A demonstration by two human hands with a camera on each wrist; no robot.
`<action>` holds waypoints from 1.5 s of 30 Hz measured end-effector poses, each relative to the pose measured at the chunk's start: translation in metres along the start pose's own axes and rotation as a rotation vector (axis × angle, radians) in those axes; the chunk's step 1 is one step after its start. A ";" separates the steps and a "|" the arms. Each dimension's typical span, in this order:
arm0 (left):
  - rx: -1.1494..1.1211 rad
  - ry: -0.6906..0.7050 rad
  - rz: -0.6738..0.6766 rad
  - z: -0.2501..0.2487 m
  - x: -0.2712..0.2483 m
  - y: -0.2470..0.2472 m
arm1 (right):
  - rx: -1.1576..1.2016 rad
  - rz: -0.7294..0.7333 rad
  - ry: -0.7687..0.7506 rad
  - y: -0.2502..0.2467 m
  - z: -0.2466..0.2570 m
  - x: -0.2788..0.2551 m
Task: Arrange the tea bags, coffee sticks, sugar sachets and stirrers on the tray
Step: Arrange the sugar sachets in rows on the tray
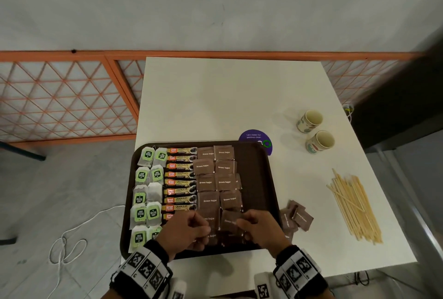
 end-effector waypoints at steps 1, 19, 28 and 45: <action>0.003 0.009 -0.032 -0.001 -0.001 -0.002 | -0.026 -0.005 0.022 -0.004 -0.003 0.004; 0.551 0.301 -0.099 -0.048 0.019 0.071 | -0.942 -0.068 0.109 -0.123 -0.075 -0.028; 0.623 0.277 -0.105 -0.050 0.026 0.099 | -0.920 -0.255 -0.094 -0.104 -0.087 -0.023; 0.934 0.284 -0.123 -0.088 0.079 0.170 | -0.455 -0.311 0.027 -0.165 -0.100 -0.006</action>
Point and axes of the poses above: each hand's wrist, its own x-axis towards the middle knuckle, its own y-axis out of the palm, z = x × y, the point moved 6 cm from there along x, towards the middle knuckle, and after that the axes turned 9 degrees about z, right-handed, at the moved point
